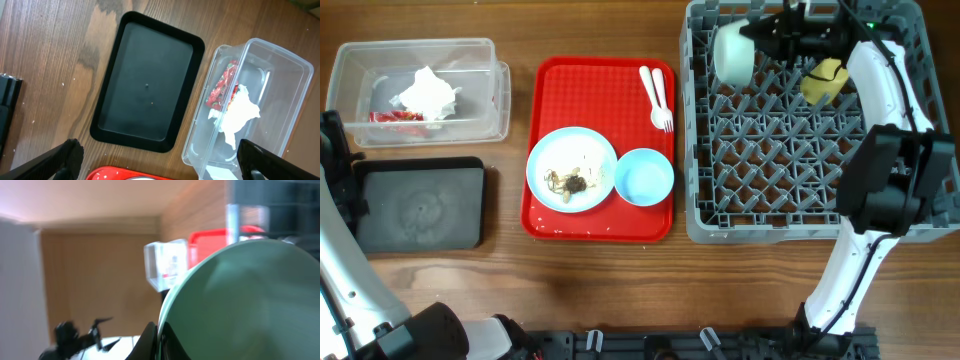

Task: Sort waste into correct bins and load items into the dishwasher rack
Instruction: 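Carry the mint-green cup to the rack's far side beside the yellow cup, then lower the mint-green cup onto the rack and release it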

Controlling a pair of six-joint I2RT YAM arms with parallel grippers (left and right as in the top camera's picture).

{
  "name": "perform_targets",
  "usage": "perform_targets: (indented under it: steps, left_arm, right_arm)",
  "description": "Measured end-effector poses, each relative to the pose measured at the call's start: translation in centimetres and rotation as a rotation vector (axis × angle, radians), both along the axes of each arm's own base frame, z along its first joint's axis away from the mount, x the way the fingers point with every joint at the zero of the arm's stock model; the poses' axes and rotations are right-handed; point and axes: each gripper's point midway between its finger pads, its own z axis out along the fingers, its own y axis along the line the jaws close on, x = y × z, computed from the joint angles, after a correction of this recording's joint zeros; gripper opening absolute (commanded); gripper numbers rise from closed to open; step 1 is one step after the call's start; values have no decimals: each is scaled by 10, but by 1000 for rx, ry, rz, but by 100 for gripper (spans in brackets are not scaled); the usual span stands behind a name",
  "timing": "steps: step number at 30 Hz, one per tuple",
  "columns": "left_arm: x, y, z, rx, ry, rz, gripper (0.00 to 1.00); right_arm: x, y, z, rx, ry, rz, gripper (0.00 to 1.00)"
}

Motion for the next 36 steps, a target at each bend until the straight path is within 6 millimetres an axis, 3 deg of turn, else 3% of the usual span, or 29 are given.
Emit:
perform_targets:
  steps: [7, 13, 18, 22, 29, 33, 36]
  left_arm:
    - [0, 0, 0, 0, 0, 0, 100]
    - [0, 0, 0, 0, 0, 0, 100]
    - [0, 0, 0, 0, 0, 0, 100]
    - [0, 0, 0, 0, 0, 0, 100]
    - [0, 0, 0, 0, 0, 0, 100]
    - [0, 0, 0, 0, 0, 0, 100]
    - [0, 0, 0, 0, 0, 0, 100]
  right_arm:
    - [2, -2, -4, -30, -11, -12, 5]
    - [6, -13, -7, -61, -29, -39, 15]
    - [13, -42, -19, -199, -7, -144, 43]
    - [10, -72, -17, -403, 24, -272, 49]
    - [-10, -113, 44, -678, -52, -468, 48]
    - [-16, -117, 63, -742, -90, -505, 37]
    - [-15, -103, 58, -782, -106, -474, 17]
